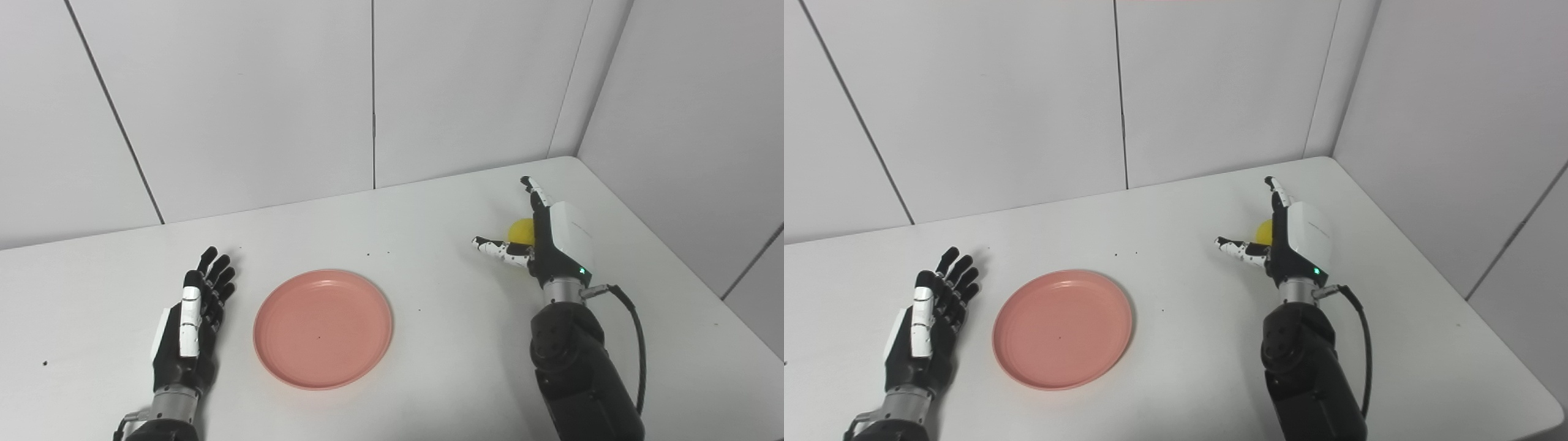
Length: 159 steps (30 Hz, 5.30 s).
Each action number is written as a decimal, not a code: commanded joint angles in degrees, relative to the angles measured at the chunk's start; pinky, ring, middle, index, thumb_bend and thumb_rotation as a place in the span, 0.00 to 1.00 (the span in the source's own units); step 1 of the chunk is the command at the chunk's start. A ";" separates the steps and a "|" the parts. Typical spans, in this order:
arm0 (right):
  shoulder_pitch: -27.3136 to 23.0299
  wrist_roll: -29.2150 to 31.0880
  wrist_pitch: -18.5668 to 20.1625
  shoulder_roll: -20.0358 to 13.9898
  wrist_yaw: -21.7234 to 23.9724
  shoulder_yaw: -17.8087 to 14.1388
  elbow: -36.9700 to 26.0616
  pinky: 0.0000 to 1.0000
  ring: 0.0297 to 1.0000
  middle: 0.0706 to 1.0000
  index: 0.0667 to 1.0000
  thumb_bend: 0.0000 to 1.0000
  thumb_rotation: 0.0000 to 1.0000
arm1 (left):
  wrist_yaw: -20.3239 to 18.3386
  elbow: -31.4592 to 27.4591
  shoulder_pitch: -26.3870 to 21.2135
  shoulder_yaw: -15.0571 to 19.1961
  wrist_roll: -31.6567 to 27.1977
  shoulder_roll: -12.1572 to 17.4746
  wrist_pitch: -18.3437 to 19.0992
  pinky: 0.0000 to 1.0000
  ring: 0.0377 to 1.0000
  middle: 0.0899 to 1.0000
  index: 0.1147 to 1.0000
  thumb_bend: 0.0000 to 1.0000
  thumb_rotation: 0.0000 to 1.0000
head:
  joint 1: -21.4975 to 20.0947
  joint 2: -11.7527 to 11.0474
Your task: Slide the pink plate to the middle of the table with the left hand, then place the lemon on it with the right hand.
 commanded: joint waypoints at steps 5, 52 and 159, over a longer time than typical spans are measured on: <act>-3.21 1.17 -0.02 -1.52 0.14 -1.04 1.64 0.77 0.87 0.87 0.87 0.81 0.28 | -1.28 0.88 0.24 0.53 -0.44 1.03 -1.25 0.97 0.94 0.94 0.95 0.66 1.00 | 0.00 0.09; -4.74 3.74 -0.22 -3.88 1.04 -2.95 10.61 0.11 0.18 0.45 0.77 0.55 0.00 | -0.78 -2.95 1.55 0.49 -0.30 0.09 2.83 0.94 0.93 0.93 0.93 0.62 1.00 | 0.81 0.73; -1.41 8.37 -30.71 3.75 4.45 24.88 7.92 0.23 0.38 0.47 0.59 0.52 0.00 | 7.79 -6.97 4.12 -6.33 10.69 -6.60 3.29 0.93 0.92 0.92 0.93 0.60 1.00 | 26.54 0.72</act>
